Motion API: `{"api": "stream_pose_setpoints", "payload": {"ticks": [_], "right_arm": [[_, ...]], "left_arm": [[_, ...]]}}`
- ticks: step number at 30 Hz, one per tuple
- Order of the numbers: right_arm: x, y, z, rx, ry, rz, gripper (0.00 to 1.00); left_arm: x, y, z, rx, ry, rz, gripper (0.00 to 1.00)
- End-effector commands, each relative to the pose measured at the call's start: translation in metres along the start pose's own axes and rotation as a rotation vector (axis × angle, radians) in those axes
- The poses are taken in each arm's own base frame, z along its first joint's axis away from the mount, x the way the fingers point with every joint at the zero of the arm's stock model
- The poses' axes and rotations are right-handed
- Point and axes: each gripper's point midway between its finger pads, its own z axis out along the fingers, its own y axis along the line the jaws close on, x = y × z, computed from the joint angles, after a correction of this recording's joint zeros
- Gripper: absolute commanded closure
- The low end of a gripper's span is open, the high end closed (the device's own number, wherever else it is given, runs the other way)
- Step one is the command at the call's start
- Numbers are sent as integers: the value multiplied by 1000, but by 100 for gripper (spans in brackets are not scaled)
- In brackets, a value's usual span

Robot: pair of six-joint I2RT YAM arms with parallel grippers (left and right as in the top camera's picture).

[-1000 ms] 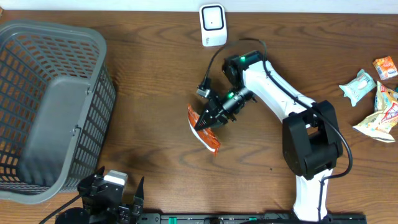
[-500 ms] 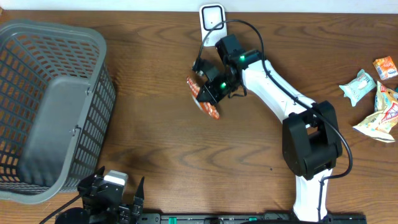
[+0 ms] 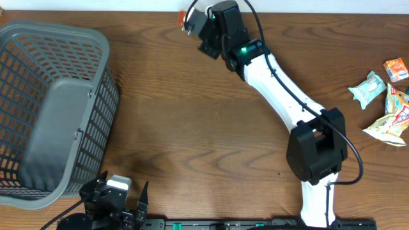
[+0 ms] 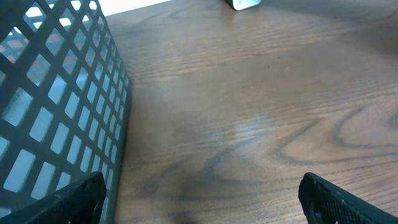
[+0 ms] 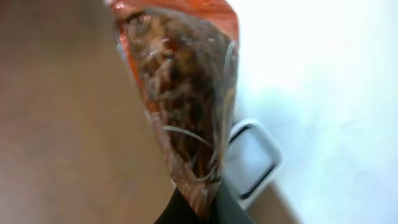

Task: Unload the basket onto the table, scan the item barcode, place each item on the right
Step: 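Hold the red snack bar up to the scanner with the right gripper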

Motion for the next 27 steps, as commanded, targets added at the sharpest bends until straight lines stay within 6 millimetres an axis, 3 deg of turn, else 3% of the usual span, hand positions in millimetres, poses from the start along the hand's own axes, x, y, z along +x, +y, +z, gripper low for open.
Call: {"api": "stream_pose_setpoints", "payload": {"ticks": [1,6,10,17,23,27], "right_arm": [[15,-23,19,107,15,-48,99],[27,-49,43,205,-43,-80,99],[37,-50,73,239,-53,-105,99],[34,-52,112,261,-71,-106,99],[47,-54,115,284,-1,-166,99],[50,-72,89,284,87,-170,99]], "left_arm": [[-2,-1,-1,6,-10,5,1],[-2,-1,-1,5,-11,5,2],[-2,-1,-1,6,-10,5,2],[-2,-1,-1,6,-10,5,2],[-2,-1,-1,6,-10,5,2],[-2,-1,-1,5,-11,5,2]]}}
